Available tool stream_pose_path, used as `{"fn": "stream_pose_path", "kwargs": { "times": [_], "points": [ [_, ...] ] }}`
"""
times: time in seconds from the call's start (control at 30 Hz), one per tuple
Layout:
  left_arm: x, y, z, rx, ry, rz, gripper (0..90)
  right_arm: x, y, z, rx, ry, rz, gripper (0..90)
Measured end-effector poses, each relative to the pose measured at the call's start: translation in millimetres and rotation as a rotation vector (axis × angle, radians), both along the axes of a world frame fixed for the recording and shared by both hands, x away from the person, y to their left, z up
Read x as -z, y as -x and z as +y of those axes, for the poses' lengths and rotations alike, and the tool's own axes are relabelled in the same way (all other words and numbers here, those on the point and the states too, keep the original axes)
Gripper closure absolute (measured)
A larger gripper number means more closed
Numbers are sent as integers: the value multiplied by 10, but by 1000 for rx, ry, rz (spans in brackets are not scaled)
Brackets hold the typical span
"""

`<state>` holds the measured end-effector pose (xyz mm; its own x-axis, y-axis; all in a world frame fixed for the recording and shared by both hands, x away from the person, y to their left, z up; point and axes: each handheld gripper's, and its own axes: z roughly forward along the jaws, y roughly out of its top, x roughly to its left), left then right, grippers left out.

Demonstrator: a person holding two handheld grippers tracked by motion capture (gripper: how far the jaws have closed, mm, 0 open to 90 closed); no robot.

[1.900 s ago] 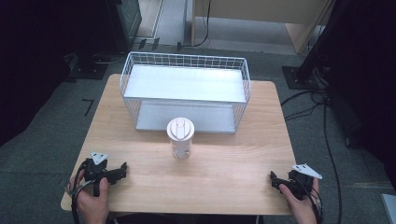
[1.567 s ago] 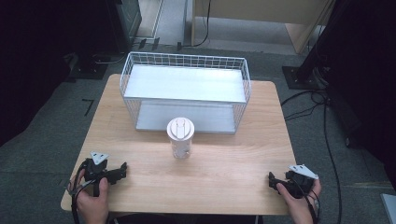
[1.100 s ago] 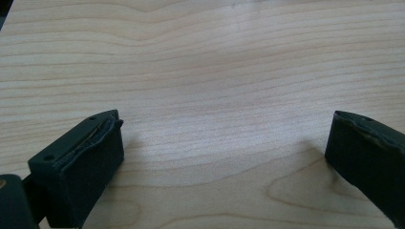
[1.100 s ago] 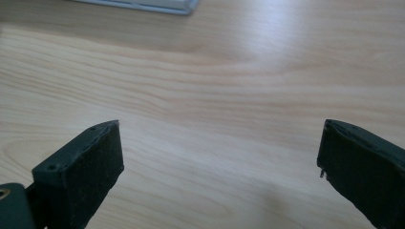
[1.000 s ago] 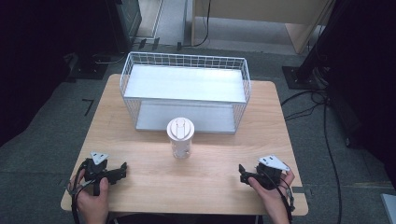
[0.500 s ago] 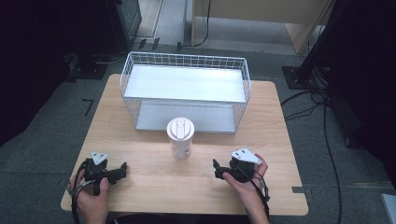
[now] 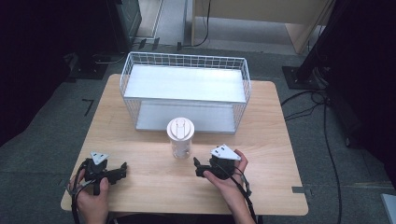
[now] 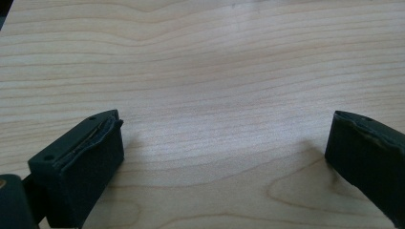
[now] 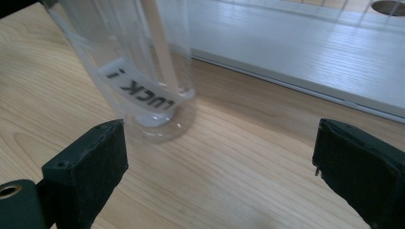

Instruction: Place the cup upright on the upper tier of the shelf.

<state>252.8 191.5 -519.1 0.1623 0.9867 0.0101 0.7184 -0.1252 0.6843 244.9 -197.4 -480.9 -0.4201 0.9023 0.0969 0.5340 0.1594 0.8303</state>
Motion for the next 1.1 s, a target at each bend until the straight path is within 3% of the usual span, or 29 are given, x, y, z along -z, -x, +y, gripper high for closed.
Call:
{"fn": "stream_pose_path", "kwargs": {
  "times": [0.4, 0.6, 0.83, 1.07, 1.1],
  "points": [
    [0, 0, 0, 0, 0, 0, 0, -24, -69, 290, -38, -53, -33, 63],
    [0, 0, 0, 0, 0, 0, 0, -33, -120, 427, -58, -108, -58, 65],
    [0, 0, 0, 0, 0, 0, 0, -51, -187, 543, -45, -155, -89, 113],
    [0, 0, 0, 0, 0, 0, 0, -68, -236, 637, -34, -158, -122, 122],
    [0, 0, 0, 0, 0, 0, 0, -68, -262, 658, -19, -163, -151, 136]
  ]
}}
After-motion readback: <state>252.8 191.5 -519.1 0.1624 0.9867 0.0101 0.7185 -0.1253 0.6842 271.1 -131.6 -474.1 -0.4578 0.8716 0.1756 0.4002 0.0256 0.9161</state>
